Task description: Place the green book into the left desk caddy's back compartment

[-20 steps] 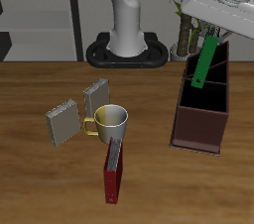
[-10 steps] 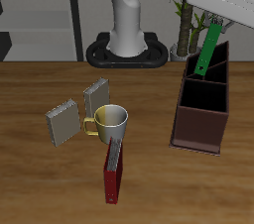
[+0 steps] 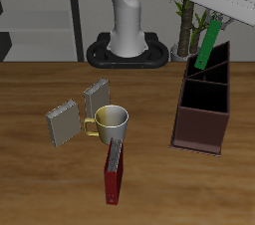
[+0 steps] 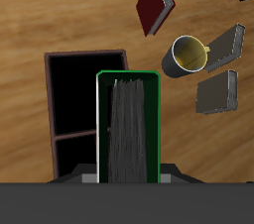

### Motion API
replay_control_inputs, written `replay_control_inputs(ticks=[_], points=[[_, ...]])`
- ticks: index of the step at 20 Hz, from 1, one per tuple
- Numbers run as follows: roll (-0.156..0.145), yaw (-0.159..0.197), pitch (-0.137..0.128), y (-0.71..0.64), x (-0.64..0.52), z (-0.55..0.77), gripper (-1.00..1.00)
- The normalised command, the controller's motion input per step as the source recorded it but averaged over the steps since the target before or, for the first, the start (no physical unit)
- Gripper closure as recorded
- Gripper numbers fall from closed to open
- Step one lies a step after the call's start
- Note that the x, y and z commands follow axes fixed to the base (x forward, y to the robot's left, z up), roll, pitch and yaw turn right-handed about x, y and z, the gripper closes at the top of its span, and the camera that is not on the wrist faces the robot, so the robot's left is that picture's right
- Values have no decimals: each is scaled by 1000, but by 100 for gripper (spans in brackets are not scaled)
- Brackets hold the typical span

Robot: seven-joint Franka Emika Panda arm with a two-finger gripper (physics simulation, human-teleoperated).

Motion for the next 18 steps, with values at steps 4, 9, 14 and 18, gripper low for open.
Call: replay_control_inputs(ticks=[4, 9, 14, 18], points=[[8, -20, 2, 7, -152, -67, 100], [15, -18, 22, 89, -126, -149, 100], [32, 15, -9, 179, -187, -108, 100], [27, 22, -13, 203, -182, -111, 100]])
